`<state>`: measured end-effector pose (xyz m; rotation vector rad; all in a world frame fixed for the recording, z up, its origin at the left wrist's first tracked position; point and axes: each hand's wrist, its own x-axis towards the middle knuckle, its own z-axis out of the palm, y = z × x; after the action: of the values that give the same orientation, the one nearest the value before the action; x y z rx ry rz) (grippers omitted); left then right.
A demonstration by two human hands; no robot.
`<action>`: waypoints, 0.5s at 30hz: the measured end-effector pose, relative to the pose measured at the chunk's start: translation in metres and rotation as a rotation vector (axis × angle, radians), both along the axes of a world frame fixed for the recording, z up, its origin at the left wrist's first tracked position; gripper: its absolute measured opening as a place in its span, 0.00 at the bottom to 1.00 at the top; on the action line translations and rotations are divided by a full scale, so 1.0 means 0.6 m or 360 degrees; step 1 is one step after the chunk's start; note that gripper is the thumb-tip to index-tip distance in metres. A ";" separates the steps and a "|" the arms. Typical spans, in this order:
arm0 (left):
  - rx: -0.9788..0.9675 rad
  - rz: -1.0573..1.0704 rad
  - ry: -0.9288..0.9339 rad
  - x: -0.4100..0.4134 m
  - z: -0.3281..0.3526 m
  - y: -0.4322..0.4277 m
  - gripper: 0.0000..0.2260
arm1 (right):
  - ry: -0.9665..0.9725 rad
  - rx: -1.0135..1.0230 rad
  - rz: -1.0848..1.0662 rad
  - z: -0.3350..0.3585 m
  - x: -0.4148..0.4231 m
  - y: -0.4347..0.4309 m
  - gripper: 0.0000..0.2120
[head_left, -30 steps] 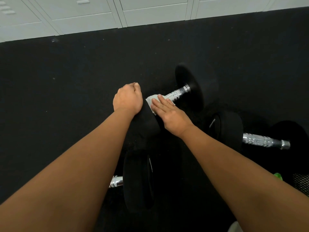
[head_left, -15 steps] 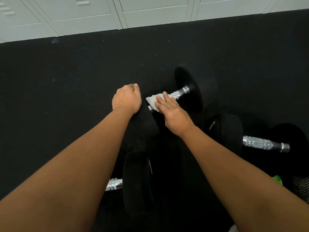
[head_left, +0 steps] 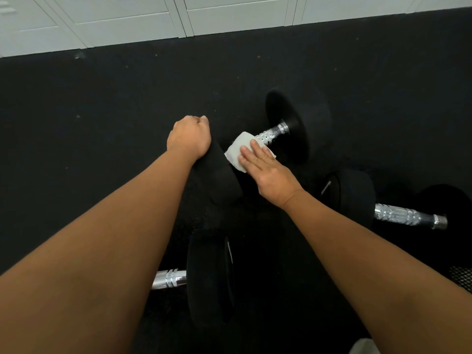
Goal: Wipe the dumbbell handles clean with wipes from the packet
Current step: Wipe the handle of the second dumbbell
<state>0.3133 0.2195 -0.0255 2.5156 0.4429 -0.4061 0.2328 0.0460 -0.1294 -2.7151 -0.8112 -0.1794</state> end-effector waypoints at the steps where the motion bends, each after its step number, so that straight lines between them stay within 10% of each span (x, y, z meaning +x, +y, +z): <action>1: -0.0001 0.0001 -0.0008 -0.001 0.000 -0.001 0.19 | -0.0010 -0.0023 0.0070 0.003 0.003 0.005 0.28; 15: 0.0022 -0.0025 -0.0056 -0.010 -0.002 0.000 0.19 | 0.0061 0.0045 0.0072 0.016 0.001 0.028 0.26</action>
<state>0.3076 0.2193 -0.0268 2.5369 0.4141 -0.3655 0.2331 0.0626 -0.1195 -2.6627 -0.8516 -0.1276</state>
